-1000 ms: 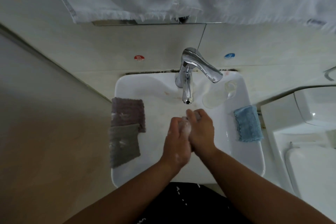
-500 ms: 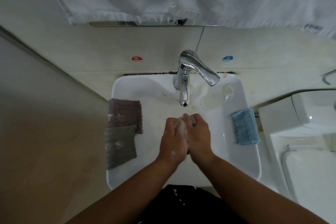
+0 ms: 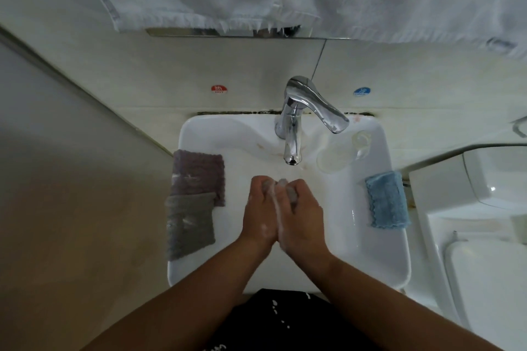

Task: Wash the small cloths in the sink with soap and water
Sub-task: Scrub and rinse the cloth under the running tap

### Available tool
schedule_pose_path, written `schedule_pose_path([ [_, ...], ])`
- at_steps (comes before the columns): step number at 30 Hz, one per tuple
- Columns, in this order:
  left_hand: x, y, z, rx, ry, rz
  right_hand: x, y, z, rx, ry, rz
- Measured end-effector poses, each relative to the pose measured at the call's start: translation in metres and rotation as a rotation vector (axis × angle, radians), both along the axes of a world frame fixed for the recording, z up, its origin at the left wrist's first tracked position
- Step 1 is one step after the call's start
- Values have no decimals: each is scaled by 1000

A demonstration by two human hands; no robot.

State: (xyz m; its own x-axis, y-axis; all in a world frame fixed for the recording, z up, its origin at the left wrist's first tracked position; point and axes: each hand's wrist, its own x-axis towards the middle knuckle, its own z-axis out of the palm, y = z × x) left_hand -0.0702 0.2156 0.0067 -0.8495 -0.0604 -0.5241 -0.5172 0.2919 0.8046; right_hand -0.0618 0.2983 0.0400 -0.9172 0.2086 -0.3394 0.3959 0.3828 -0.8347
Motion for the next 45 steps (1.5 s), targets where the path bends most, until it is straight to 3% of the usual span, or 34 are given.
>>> schedule_pose_path([
  [2,10,8,10,110,9,109,-18,9,-6,28,6,-47],
  [5,22,19,39,260,39,96,-36,25,-10,21,-36,-149],
  [9,6,7,27,34,66,161,-3,10,-1,10,-8,-33],
  [12,5,9,26,78,35,248,-6,7,-5,16,15,-5],
  [17,17,23,42,130,110,108,-35,23,-10,-65,-136,-185],
  [19,2,14,29,71,72,185,-16,12,-3,-41,-108,-114],
  [23,0,6,20,143,68,210,-4,5,4,0,29,0],
  [27,19,24,33,241,71,152,-35,25,-8,-18,-114,-134],
  [29,10,20,29,150,92,206,-27,17,-3,-14,-140,-93],
  [31,-3,9,19,110,70,286,-10,5,7,15,-80,1],
  [34,-1,6,19,213,54,300,-10,5,8,38,32,83],
  [39,16,22,37,272,51,215,-31,21,-10,-1,-61,-108],
  [41,4,14,27,135,42,296,-12,12,-4,-1,-57,-24],
  [45,2,10,24,282,-34,425,-9,7,-3,40,25,66],
])
